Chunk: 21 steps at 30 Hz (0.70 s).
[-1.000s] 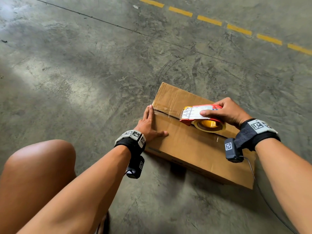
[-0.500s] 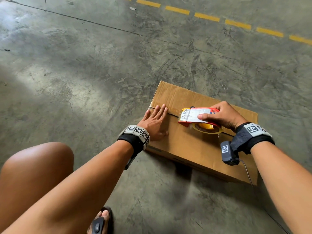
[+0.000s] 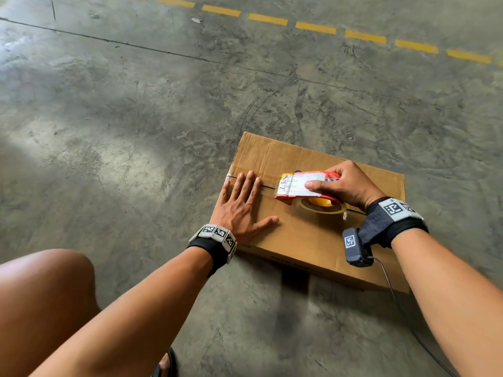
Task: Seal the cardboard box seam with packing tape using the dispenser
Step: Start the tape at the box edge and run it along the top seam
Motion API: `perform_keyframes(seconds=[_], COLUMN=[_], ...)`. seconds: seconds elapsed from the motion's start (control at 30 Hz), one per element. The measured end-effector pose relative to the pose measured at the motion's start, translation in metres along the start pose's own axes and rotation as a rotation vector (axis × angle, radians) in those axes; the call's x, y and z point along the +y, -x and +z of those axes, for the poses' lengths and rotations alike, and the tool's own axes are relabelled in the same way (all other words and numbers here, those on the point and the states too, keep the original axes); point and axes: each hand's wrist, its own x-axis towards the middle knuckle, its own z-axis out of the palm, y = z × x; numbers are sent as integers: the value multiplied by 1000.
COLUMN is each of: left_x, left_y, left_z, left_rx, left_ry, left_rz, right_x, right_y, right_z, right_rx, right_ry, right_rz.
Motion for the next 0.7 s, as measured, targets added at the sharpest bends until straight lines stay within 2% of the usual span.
perform_keyframes(seconds=[0.23, 0.37, 0.5, 0.7], left_x=[0, 0, 1, 1], left_y=[2, 2, 2, 1], left_z=[1, 1, 2, 1], left_rx=[45, 54, 66, 39], left_ry=[36, 32, 31, 15], left_rz=[-17, -22, -28, -19], right_x=[-3, 7, 18, 27], right_y=[3, 10, 21, 16], right_z=[-1, -19, -33, -26], right_rx=[28, 59, 44, 23], right_ry=[3, 15, -7, 36], right_rz=[-38, -27, -22, -23])
